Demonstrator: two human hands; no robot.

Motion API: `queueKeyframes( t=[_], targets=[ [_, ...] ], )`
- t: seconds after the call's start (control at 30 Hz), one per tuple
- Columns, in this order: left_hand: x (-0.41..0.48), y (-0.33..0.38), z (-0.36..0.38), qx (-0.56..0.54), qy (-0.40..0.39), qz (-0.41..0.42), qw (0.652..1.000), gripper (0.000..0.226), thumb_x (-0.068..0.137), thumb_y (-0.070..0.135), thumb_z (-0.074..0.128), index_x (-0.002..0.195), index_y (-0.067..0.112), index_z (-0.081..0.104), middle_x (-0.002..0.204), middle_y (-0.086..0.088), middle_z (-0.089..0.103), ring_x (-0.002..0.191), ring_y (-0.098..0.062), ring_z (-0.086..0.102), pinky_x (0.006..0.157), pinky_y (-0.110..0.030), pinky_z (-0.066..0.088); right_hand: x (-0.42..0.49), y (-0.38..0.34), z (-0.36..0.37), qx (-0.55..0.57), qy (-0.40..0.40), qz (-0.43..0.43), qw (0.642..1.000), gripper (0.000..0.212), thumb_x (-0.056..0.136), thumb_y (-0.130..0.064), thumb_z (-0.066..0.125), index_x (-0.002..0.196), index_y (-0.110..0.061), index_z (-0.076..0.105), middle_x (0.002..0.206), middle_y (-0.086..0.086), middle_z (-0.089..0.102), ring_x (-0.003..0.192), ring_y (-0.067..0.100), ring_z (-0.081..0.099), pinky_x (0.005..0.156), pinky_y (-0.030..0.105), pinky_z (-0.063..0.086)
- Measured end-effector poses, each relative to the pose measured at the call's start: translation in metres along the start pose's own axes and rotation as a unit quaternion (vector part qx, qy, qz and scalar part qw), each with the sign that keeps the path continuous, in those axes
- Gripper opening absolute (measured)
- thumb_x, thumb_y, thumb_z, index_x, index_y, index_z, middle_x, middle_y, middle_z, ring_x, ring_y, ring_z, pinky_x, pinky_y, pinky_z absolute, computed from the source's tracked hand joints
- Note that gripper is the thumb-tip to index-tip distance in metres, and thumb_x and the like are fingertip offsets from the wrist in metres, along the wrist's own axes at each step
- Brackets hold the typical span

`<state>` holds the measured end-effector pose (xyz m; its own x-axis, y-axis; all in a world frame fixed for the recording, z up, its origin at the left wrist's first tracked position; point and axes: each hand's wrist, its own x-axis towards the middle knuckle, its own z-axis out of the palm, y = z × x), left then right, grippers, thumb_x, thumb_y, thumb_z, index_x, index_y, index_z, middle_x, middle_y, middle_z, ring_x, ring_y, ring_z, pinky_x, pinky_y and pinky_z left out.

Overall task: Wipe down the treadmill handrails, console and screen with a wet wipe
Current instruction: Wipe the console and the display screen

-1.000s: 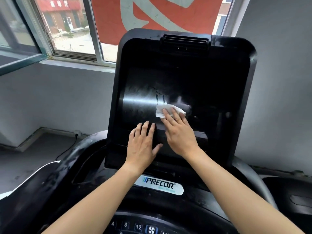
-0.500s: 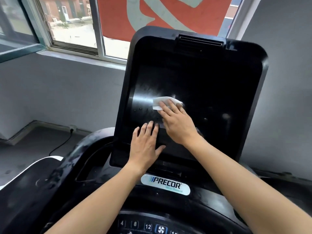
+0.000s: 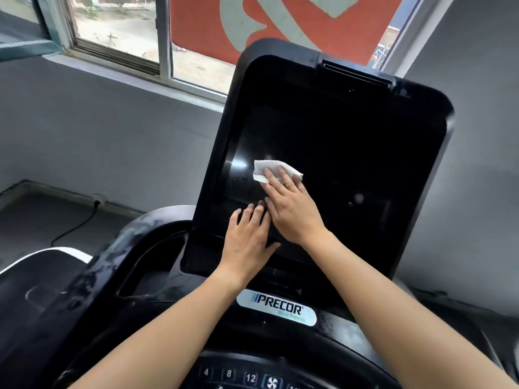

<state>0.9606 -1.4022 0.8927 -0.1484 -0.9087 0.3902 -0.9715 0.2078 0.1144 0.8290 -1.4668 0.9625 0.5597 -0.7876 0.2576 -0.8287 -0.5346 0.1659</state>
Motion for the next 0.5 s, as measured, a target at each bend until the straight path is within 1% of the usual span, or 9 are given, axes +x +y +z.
queueKeyframes(
  t=[0.07, 0.13, 0.2, 0.27, 0.33, 0.4, 0.47, 0.5],
  targets=[
    [-0.001, 0.002, 0.000, -0.004, 0.002, -0.004, 1.000, 0.084, 0.091, 0.065, 0.060, 0.155, 0.015, 0.038, 0.161, -0.010, 0.039, 0.149, -0.028, 0.036, 0.121, -0.047, 0.029, 0.002, 0.014, -0.005, -0.016, 0.009, 0.000, 1.000, 0.060, 0.104, -0.036, 0.016, 0.157, -0.018, 0.041, 0.169, -0.004, 0.020, 0.158, 0.018, 0.004, 0.129, 0.046, 0.009],
    [-0.002, 0.005, -0.001, 0.000, -0.003, -0.009, 1.000, 0.085, 0.093, 0.064, 0.058, 0.159, 0.017, 0.033, 0.164, -0.010, 0.034, 0.150, -0.028, 0.033, 0.122, -0.047, 0.028, 0.004, 0.029, -0.013, 0.022, 0.040, 0.066, 0.997, 0.053, 0.107, -0.031, 0.028, 0.157, -0.020, 0.040, 0.169, -0.006, 0.021, 0.159, 0.017, 0.006, 0.128, 0.045, 0.010],
    [-0.006, 0.008, -0.001, 0.007, -0.004, -0.015, 1.000, 0.083, 0.096, 0.062, 0.055, 0.161, 0.016, 0.030, 0.166, -0.010, 0.030, 0.153, -0.029, 0.029, 0.122, -0.047, 0.028, 0.000, 0.035, -0.015, 0.061, 0.074, 0.130, 0.987, 0.052, 0.108, -0.027, 0.035, 0.160, -0.022, 0.035, 0.170, -0.006, 0.020, 0.159, 0.018, 0.004, 0.128, 0.044, 0.008],
    [-0.010, 0.015, 0.001, 0.009, -0.009, -0.024, 1.000, 0.080, 0.099, 0.059, 0.052, 0.161, 0.016, 0.027, 0.168, -0.012, 0.026, 0.154, -0.031, 0.024, 0.122, -0.048, 0.027, -0.011, 0.026, -0.008, 0.072, 0.081, 0.148, 0.983, 0.055, 0.107, -0.027, 0.036, 0.161, -0.021, 0.030, 0.170, -0.004, 0.017, 0.159, 0.022, 0.003, 0.128, 0.045, 0.007],
    [-0.012, 0.022, 0.001, 0.009, -0.014, -0.036, 0.999, 0.078, 0.100, 0.057, 0.051, 0.161, 0.015, 0.026, 0.168, -0.013, 0.023, 0.155, -0.032, 0.020, 0.123, -0.049, 0.024, -0.027, 0.014, 0.002, 0.071, 0.066, 0.126, 0.987, 0.056, 0.107, -0.027, 0.036, 0.162, -0.019, 0.027, 0.171, -0.003, 0.014, 0.159, 0.022, 0.000, 0.128, 0.046, 0.005],
    [-0.013, 0.030, 0.000, 0.013, -0.017, -0.048, 0.999, 0.077, 0.099, 0.056, 0.053, 0.160, 0.016, 0.029, 0.167, -0.013, 0.025, 0.155, -0.032, 0.021, 0.124, -0.049, 0.022, -0.046, 0.010, 0.012, 0.050, 0.037, 0.079, 0.995, 0.055, 0.108, -0.026, 0.037, 0.162, -0.019, 0.028, 0.171, -0.004, 0.013, 0.159, 0.019, -0.002, 0.129, 0.046, 0.005],
    [-0.016, 0.037, -0.001, 0.013, -0.019, -0.049, 0.999, 0.076, 0.097, 0.055, 0.057, 0.158, 0.016, 0.034, 0.165, -0.013, 0.029, 0.153, -0.032, 0.024, 0.124, -0.049, 0.023, -0.060, 0.023, 0.017, 0.016, 0.022, 0.037, 0.999, 0.053, 0.107, -0.025, 0.038, 0.159, -0.018, 0.035, 0.170, -0.004, 0.017, 0.159, 0.019, 0.003, 0.128, 0.046, 0.008],
    [-0.017, 0.041, -0.001, 0.013, -0.019, -0.043, 0.999, 0.075, 0.097, 0.053, 0.057, 0.158, 0.015, 0.035, 0.164, -0.012, 0.031, 0.152, -0.032, 0.025, 0.123, -0.049, 0.024, -0.064, 0.033, 0.016, 0.007, 0.029, 0.034, 0.999, 0.052, 0.106, -0.024, 0.040, 0.157, -0.018, 0.039, 0.170, -0.003, 0.020, 0.159, 0.019, 0.006, 0.128, 0.046, 0.010]
  ],
)
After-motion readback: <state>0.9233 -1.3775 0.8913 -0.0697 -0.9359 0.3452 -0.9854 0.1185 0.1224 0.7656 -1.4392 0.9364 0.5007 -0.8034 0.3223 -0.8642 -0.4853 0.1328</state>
